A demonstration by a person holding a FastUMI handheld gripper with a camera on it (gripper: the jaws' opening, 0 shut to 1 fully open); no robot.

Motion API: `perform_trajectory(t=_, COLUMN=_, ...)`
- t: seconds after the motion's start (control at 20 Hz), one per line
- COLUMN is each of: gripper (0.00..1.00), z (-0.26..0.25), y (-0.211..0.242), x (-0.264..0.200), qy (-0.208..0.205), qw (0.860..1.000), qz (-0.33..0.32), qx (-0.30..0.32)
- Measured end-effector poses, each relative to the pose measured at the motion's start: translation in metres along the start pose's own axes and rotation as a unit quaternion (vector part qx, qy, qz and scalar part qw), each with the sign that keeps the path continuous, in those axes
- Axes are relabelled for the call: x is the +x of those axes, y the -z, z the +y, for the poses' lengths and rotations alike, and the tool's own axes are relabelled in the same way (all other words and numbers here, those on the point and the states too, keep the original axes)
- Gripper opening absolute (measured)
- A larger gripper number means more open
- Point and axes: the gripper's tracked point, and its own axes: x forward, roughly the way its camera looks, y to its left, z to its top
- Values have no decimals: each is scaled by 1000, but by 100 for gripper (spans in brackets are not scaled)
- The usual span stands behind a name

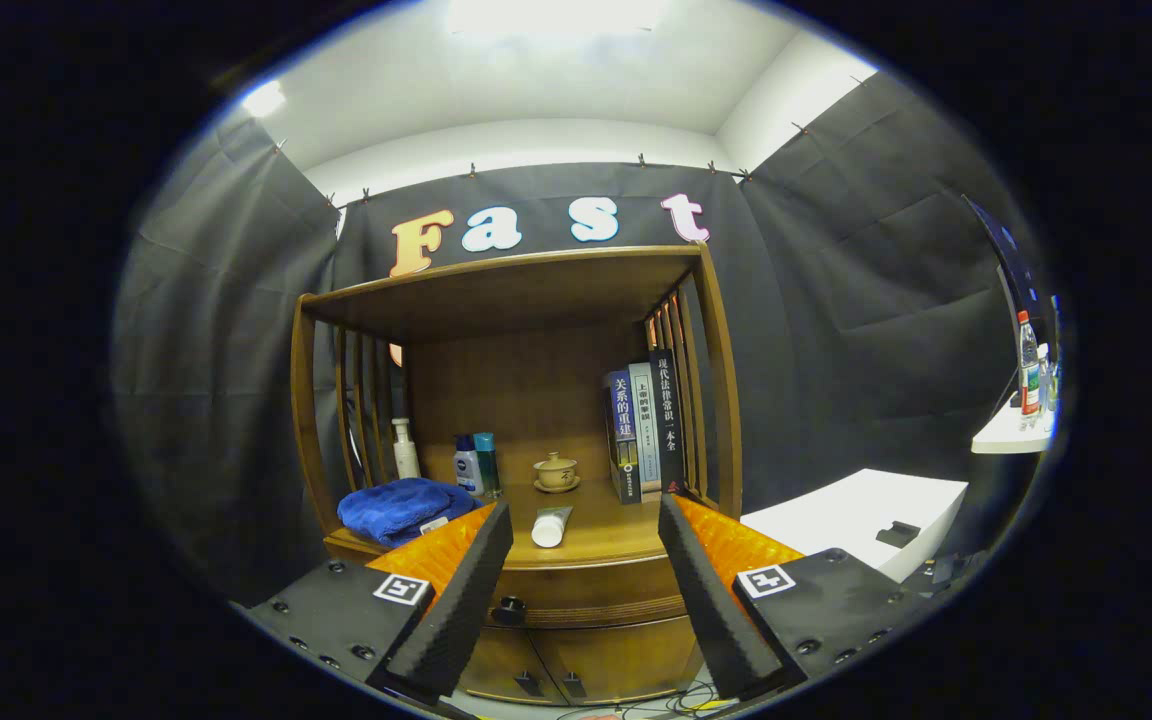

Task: Pull open the drawer, take out the items inside it, and place them on the countertop above the cabinet.

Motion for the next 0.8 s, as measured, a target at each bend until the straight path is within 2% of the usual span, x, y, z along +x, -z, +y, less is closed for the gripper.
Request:
perform_trajectory(t=0.35, gripper=96, z=14, y=0, x=-4, qy=-18, qw=1000, qz=-6, qx=2)
perform_trajectory(t=0.8, gripper=96, z=10, y=-10, x=-7, qy=-12, qw=1000, qz=-21, qx=0)
